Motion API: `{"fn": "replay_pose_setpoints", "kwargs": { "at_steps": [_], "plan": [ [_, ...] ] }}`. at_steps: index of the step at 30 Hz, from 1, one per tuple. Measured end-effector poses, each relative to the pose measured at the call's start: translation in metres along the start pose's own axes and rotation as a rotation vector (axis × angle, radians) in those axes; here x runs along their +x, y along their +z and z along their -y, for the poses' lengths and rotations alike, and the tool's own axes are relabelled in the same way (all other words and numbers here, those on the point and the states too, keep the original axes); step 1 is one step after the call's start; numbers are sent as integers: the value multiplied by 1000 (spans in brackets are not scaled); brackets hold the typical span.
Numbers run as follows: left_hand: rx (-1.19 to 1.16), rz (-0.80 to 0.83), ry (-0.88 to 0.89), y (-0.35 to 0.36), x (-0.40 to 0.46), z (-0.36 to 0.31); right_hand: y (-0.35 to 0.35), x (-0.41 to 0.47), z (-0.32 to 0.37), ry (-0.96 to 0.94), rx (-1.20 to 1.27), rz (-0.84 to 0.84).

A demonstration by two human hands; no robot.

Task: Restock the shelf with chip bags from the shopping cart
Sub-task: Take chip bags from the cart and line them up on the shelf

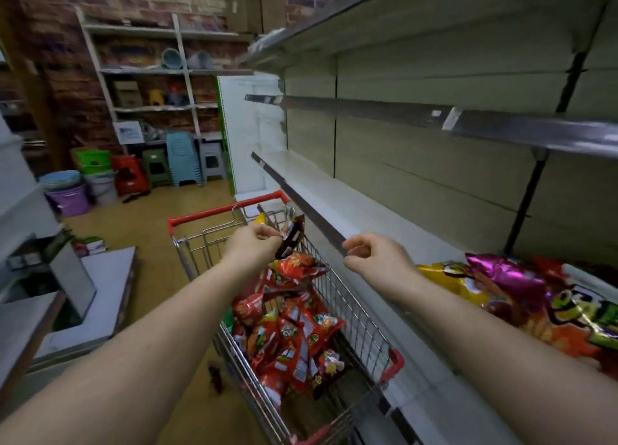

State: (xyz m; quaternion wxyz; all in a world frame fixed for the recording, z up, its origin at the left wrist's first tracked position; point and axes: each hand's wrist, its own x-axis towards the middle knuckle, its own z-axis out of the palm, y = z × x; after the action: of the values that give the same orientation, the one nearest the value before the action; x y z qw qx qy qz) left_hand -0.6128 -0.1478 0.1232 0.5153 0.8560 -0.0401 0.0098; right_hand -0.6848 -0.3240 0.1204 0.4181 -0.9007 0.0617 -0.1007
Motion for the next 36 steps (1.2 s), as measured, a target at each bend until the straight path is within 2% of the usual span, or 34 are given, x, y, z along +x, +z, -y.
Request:
{"fn": "replay_pose_setpoints", "kwargs": {
  "at_steps": [9, 16, 23, 36],
  "plan": [
    [13, 56, -309, 40, 68, 96, 82, 84, -75, 175, 77, 267],
    [51, 30, -493, 87, 120, 158, 151, 166, -153, 299, 92, 441],
    [112, 53, -680, 124, 156, 224, 217, 209, -210, 442, 126, 575],
    [375, 163, -755, 175, 215, 349, 343, 231, -287, 663, 115, 631]
  ]
}}
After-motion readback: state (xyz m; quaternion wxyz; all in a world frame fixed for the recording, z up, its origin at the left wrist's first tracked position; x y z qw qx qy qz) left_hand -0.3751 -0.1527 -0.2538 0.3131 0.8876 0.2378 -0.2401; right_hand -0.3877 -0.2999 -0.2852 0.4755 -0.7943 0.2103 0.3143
